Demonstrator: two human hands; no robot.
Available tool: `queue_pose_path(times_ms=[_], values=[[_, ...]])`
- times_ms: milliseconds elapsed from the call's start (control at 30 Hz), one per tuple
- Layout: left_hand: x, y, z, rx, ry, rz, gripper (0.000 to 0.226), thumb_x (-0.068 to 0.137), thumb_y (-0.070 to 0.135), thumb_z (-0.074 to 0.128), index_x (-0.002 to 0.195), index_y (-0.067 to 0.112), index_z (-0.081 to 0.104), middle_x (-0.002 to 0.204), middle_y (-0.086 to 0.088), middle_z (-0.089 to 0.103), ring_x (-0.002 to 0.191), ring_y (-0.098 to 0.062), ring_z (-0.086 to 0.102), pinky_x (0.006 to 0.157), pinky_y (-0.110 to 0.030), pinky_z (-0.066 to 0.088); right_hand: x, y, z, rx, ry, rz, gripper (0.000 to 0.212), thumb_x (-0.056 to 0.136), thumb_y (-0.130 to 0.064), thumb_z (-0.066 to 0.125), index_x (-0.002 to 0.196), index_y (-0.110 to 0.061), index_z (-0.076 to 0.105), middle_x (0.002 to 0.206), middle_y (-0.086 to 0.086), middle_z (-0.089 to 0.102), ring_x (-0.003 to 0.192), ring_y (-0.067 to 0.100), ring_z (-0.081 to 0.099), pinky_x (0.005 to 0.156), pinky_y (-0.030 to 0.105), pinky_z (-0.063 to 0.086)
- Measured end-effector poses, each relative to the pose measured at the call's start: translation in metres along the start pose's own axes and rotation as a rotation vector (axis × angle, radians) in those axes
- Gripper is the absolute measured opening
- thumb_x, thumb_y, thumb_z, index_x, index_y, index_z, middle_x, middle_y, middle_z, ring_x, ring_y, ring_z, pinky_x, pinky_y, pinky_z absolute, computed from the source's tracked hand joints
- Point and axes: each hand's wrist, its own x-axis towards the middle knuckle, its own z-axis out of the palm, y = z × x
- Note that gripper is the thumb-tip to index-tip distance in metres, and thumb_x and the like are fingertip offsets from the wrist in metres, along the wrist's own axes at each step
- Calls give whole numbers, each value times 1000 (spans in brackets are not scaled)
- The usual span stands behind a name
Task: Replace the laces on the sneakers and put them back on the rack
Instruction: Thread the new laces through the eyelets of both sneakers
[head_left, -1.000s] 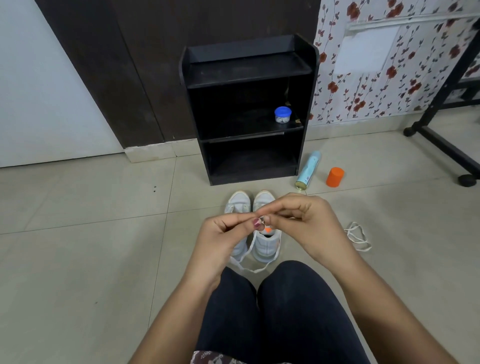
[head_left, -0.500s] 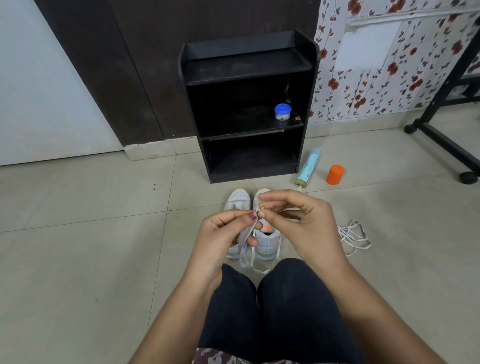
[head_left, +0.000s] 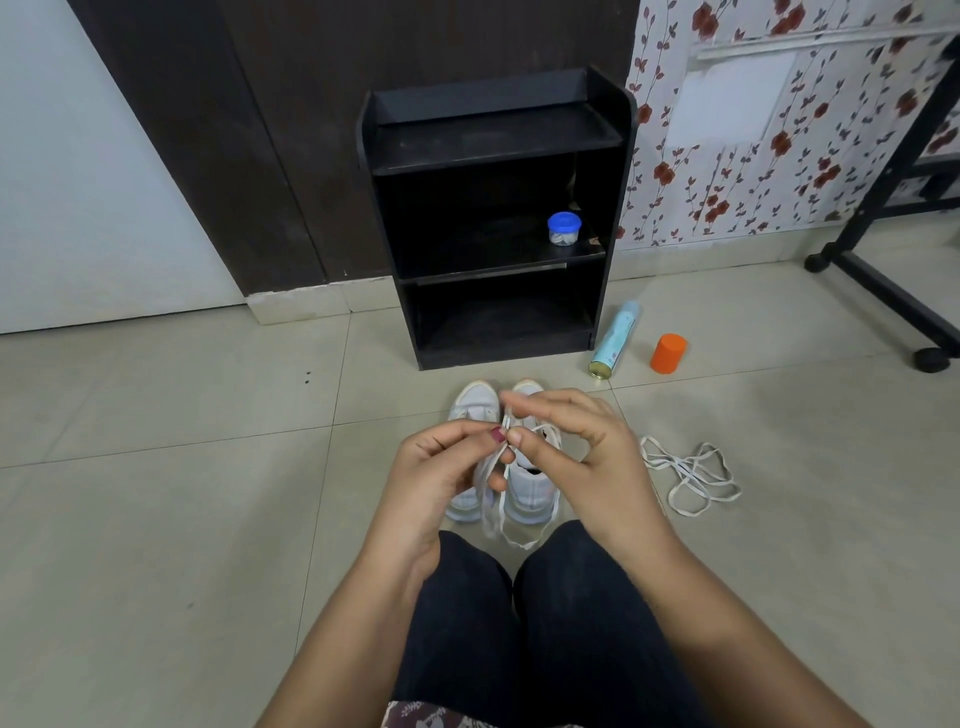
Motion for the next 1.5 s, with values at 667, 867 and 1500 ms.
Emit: queue_pose_path(times_ms=[667,867,1500], values=[[43,-6,-10,327,-88,100,31,98,15,47,73,3,60,54,4,37,49,-8,37,53,-13,35,44,37,-26,828,220,486,21,101,-6,31,88,-11,47,50,-5,35,42,5,27,42,18,27],[54,-10,-12,276,-134,27,23,95,5,40,79,8,57,68,-4,54,50,-18,50,58,-26,45,41,27,-24,430,54,239,21,102,-4,32,91,-10,49,55,-4,43,44,3,34,47,20,33],[112,65,-26,789,-205,266,26,99,33,46,103,18,66,110,5,65,106,-8,58,91,-18,41,161,-70,-39,167,-218,16,17,100,-17,45,96,-18,61,107,-1,72,105,10,65,96,31,49]])
